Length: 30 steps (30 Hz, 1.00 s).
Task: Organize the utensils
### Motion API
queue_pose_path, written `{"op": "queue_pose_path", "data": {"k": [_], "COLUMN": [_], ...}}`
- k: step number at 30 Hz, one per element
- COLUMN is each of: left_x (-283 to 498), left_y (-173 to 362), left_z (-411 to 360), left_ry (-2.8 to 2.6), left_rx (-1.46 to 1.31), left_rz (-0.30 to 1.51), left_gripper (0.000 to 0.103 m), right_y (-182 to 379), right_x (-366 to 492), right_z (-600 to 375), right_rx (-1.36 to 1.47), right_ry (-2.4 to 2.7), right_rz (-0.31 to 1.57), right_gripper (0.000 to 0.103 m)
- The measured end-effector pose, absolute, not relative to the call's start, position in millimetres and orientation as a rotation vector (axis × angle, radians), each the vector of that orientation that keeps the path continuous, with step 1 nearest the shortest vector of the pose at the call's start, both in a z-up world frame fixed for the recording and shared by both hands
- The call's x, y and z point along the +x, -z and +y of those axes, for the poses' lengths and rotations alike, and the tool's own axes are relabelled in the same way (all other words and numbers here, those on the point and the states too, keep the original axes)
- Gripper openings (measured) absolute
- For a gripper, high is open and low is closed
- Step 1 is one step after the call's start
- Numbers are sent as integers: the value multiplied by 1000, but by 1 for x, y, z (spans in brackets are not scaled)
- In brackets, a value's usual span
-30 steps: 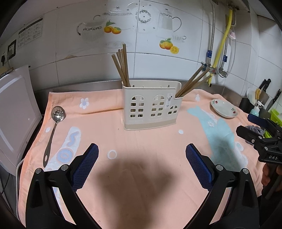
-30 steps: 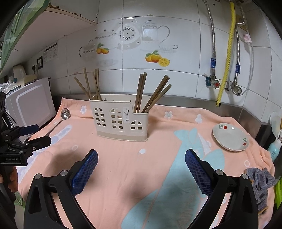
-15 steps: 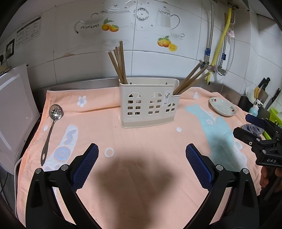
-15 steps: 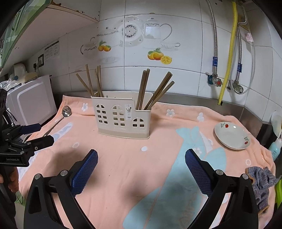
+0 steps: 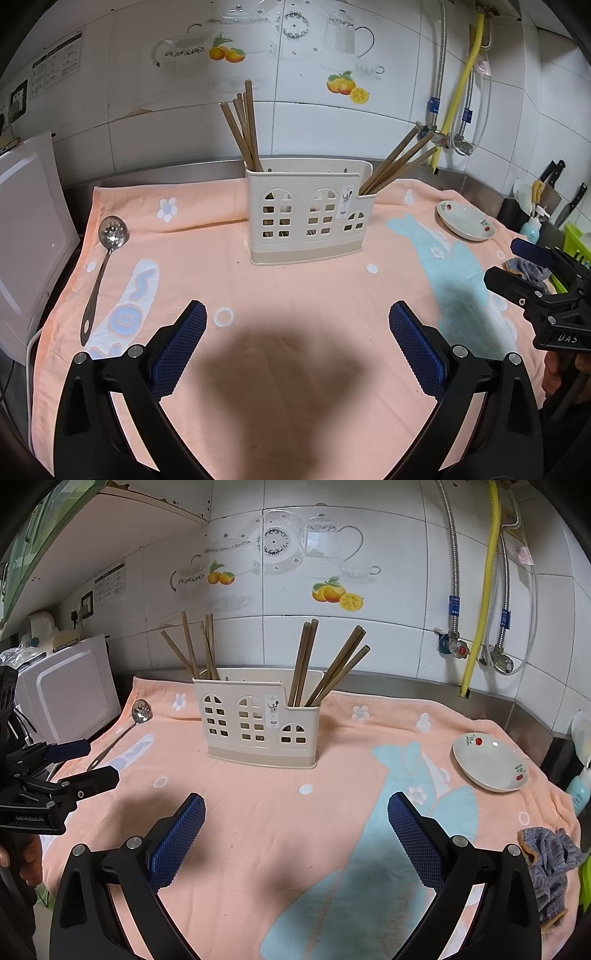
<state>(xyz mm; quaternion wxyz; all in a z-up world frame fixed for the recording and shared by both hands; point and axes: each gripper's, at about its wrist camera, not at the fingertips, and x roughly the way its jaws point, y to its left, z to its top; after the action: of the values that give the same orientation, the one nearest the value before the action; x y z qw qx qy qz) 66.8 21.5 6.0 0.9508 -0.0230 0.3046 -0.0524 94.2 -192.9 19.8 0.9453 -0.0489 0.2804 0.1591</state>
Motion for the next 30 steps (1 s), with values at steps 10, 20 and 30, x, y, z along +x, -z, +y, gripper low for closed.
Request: {"op": "queue_pose_path", "data": {"k": [10, 20, 30], "left_x": [67, 65, 62], "left_y": [-5, -5, -7], "left_z": [20, 19, 13], "left_ry": [105, 109, 97], "left_rx": [-45, -46, -5], "left_rz": [617, 614, 580], "left_gripper": [98, 98, 98], "right_y": [-19, -18, -15], "right_x": [94, 94, 92], "right_z": [-192, -192, -191], "right_rx": [-98, -98, -95], "right_ry": [-326, -326, -328], "right_rz": [570, 572, 576], "right_gripper": [96, 96, 96]}}
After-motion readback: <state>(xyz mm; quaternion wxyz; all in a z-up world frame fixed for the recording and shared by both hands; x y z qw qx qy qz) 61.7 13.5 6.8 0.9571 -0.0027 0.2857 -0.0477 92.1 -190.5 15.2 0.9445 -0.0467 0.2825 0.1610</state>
